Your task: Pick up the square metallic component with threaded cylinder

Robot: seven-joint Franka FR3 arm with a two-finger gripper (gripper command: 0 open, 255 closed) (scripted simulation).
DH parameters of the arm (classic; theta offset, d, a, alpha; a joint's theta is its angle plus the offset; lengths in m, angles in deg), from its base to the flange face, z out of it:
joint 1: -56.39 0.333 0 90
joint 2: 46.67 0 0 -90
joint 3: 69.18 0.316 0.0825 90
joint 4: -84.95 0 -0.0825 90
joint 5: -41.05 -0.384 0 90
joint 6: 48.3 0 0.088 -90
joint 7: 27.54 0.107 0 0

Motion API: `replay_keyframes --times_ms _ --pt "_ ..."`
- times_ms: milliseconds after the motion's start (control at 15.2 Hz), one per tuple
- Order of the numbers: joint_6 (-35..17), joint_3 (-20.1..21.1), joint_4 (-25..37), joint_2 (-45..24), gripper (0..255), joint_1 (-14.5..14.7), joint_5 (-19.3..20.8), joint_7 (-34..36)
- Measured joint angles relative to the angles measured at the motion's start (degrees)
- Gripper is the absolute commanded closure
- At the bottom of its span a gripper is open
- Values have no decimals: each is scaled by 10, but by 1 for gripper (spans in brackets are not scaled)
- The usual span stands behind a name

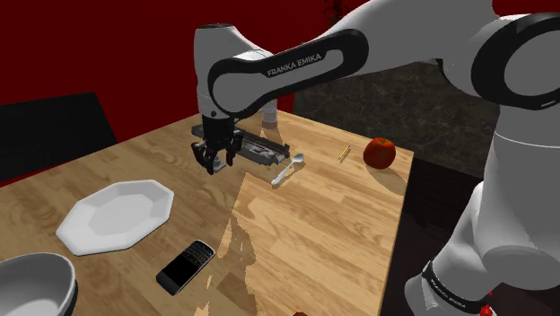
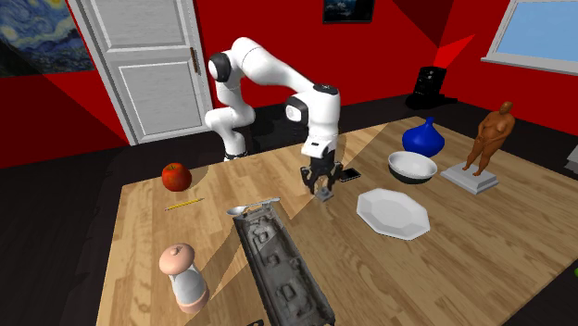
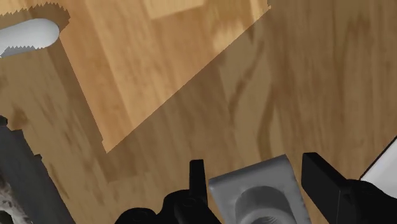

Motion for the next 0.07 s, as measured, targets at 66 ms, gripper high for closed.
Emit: replay_keyframes --times_ms 66 --pt "4 0 3 2 255 0 -1 -1"
